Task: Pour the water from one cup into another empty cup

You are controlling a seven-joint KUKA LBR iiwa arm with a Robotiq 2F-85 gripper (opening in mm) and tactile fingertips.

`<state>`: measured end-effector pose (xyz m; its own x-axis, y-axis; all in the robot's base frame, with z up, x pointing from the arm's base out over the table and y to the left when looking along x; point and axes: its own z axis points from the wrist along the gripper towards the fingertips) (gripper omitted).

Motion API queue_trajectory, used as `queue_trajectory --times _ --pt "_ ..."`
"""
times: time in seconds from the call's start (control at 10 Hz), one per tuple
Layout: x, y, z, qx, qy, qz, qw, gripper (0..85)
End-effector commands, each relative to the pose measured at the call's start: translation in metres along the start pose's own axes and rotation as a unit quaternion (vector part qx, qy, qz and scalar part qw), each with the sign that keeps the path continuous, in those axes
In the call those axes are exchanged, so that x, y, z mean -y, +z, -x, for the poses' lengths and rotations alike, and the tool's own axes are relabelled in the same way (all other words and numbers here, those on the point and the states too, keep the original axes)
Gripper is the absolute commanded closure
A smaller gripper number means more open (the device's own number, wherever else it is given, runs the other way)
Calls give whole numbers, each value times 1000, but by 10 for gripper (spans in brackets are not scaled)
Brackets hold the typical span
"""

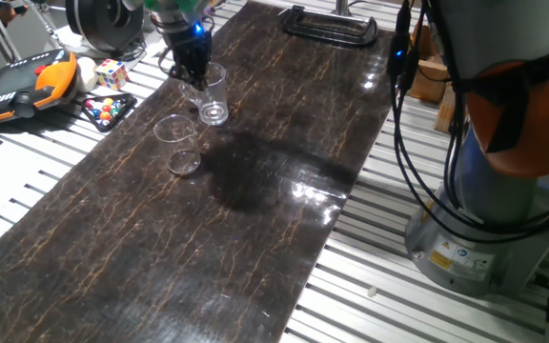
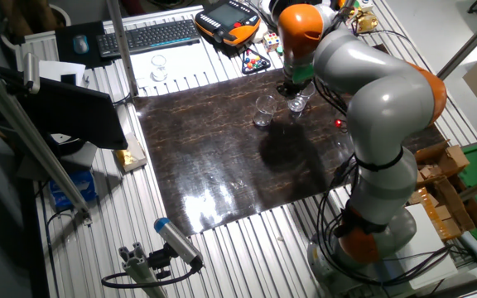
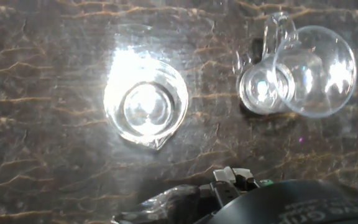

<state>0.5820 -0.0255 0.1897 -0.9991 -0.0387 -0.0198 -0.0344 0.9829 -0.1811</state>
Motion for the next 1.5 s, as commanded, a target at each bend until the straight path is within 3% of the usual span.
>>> queue_trajectory --times 0.0,0.3,0.5,0.7,0.9,1.1,1.4 --pt "0 2 1 0 -1 -1 1000 843" --pt "0 3 1 -11 -9 12 1000 843" --pt "0 3 1 -9 -6 19 1000 843" --pt "0 3 1 -7 -17 -2 1000 843" --pt "0 3 1 10 -37 -18 999 843" --pt "0 3 1 22 -39 -18 999 843" --pt "0 3 1 14 -58 -16 998 843"
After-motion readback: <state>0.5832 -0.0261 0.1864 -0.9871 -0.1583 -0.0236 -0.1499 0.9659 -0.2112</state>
